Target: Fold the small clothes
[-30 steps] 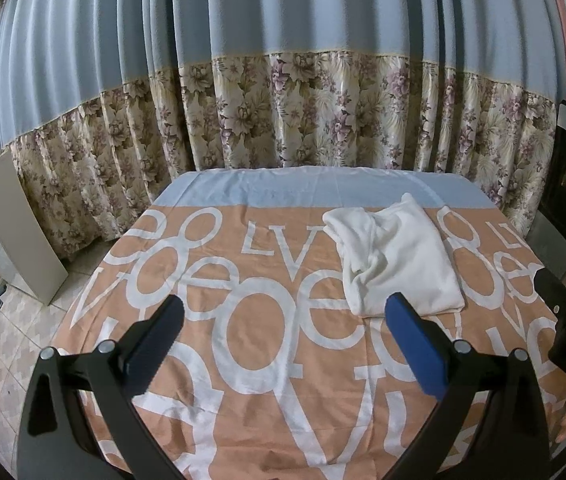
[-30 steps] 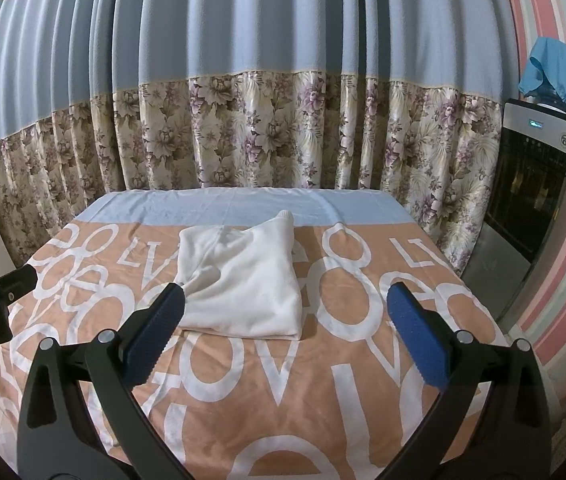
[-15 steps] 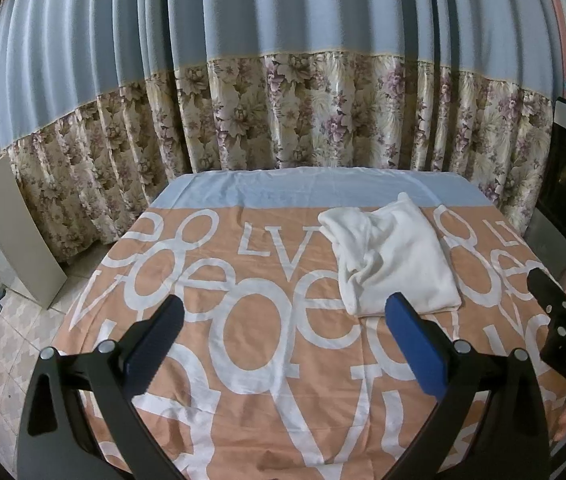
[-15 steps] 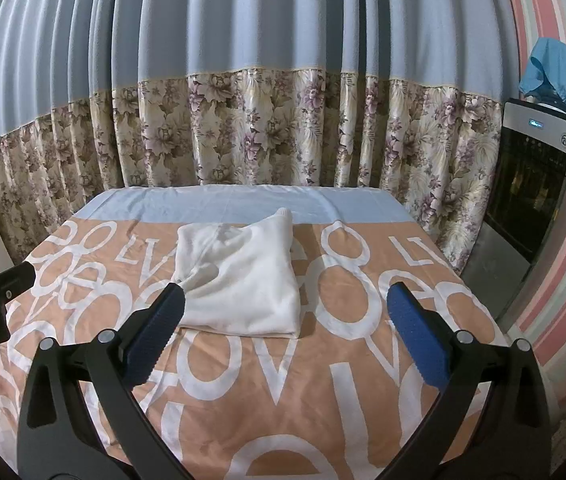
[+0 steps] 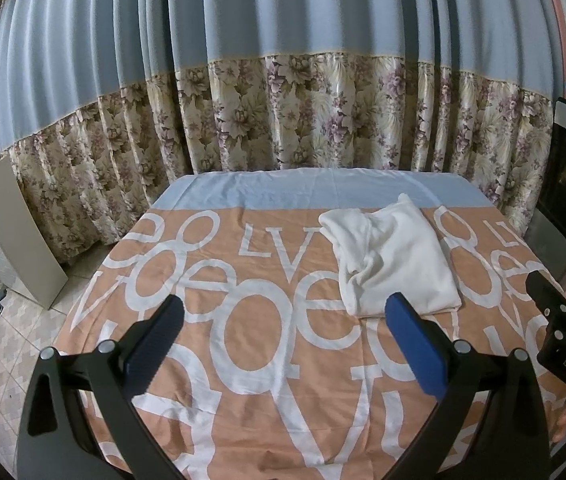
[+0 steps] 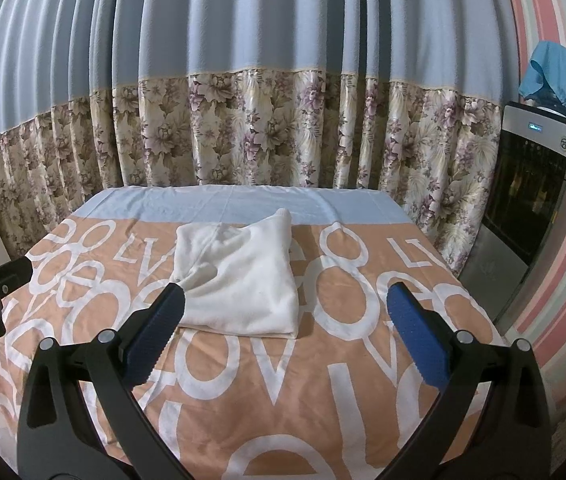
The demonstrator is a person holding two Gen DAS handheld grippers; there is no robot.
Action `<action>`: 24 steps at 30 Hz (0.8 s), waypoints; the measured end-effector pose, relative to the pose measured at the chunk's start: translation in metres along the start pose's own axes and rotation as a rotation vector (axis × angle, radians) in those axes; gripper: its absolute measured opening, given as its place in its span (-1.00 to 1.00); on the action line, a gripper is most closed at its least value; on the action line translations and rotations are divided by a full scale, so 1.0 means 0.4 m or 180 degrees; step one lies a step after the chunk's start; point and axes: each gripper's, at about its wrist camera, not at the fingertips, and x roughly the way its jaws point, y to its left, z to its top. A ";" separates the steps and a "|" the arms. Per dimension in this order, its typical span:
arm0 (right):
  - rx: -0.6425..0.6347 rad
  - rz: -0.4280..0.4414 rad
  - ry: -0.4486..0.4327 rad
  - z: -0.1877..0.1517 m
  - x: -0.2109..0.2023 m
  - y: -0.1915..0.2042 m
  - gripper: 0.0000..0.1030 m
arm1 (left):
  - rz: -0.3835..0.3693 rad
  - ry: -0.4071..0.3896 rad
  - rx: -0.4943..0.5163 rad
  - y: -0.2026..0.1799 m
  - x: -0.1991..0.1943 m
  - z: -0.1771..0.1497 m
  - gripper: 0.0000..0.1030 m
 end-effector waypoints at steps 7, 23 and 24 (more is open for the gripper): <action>-0.0037 0.0010 0.0023 -0.010 0.000 -0.012 0.94 | -0.0048 0.0024 -0.0022 0.009 0.000 0.002 0.96; -0.0054 -0.0001 0.0022 -0.012 0.003 -0.023 0.94 | 0.0099 0.0034 0.0047 -0.001 0.014 0.000 0.96; -0.0057 0.0001 0.0027 -0.013 0.005 -0.028 0.94 | 0.0103 0.0038 0.0048 -0.002 0.014 -0.002 0.96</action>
